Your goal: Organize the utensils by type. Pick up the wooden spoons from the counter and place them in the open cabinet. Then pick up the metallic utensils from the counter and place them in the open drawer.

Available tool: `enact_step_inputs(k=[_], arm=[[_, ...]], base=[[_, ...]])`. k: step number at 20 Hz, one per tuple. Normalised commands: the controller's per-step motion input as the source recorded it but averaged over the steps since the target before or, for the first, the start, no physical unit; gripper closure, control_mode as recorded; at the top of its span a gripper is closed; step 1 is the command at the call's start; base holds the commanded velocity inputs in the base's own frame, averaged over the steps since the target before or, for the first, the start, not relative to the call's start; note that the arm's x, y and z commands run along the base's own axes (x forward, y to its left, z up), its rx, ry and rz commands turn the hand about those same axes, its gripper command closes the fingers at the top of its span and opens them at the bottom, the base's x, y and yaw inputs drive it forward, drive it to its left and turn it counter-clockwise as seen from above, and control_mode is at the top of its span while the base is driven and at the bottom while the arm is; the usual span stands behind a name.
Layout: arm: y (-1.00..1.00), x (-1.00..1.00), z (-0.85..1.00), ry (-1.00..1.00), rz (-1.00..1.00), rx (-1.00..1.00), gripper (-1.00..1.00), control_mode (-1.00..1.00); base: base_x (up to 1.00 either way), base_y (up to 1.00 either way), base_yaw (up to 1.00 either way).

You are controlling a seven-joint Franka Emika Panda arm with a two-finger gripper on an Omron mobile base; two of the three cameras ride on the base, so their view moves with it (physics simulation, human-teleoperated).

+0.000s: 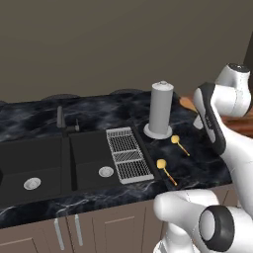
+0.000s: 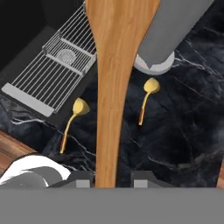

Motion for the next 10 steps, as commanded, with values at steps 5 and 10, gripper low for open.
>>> enact_step_inputs(k=[5,10], arm=[[0.74,-0.10,0.27,-0.08,0.17,-0.03,1.00,-1.00],[0.81,-0.09,0.06,-0.09,0.20,-0.09,1.00,-1.00]], base=[[0.00,0.00,0.00],[0.00,0.00,0.00]])
